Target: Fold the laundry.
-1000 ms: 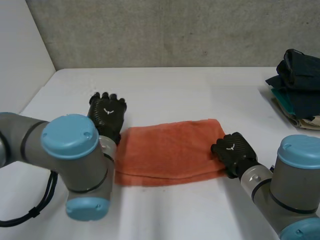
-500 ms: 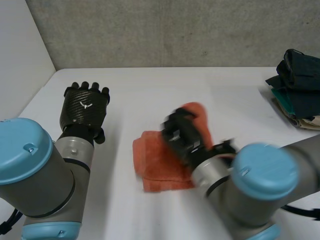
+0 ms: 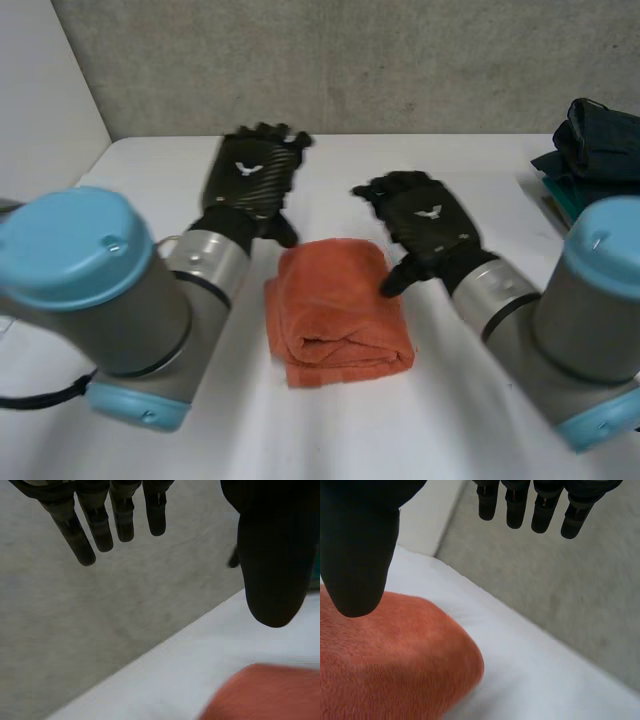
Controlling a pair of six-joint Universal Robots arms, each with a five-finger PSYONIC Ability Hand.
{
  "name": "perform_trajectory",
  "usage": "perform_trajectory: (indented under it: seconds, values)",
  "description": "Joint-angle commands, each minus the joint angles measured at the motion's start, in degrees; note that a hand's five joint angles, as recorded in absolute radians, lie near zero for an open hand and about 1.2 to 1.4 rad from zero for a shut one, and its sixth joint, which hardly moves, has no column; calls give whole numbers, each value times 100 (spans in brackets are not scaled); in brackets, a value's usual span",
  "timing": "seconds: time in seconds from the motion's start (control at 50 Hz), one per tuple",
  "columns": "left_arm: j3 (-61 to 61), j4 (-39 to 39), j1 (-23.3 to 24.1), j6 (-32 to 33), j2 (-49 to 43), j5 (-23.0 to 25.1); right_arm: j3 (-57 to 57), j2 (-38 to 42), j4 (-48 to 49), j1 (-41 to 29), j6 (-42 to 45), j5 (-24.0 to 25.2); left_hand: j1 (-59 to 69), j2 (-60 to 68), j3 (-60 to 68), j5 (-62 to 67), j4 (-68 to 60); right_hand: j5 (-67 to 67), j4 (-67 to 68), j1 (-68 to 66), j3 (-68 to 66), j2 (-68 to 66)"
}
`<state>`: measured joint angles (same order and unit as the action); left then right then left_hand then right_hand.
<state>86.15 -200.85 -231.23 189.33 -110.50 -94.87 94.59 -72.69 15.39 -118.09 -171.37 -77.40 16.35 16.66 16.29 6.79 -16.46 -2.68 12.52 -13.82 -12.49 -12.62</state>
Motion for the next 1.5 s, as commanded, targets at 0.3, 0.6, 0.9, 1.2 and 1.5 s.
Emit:
perform_trajectory:
  seconds: [0.3,0.6,0.9,1.2,1.5]
  values:
    - [-757,1759,517,568,-1738,-1552,-1883,2206,-2031,225,498,683,682,650,687,638,-671,268,-252,382,249,262]
    - [-705,1768,605,1053,-1001,-1499,-1577,1338,-1558,-153,1923,-302,514,483,520,470,-503,268,-252,382,249,262]
    - [-90,1689,175,728,608,301,1322,149,727,-741,1888,-197,9,-22,15,-35,2,268,-252,382,249,262]
    - [139,1575,-72,-72,618,1296,1220,1168,1871,-909,2002,-205,93,62,99,49,-82,-411,427,-297,-430,-417]
    - [210,1434,-72,-72,618,1296,622,1775,2047,-883,2037,-223,93,62,99,49,-82,-2061,2077,-1947,-2080,-2067]
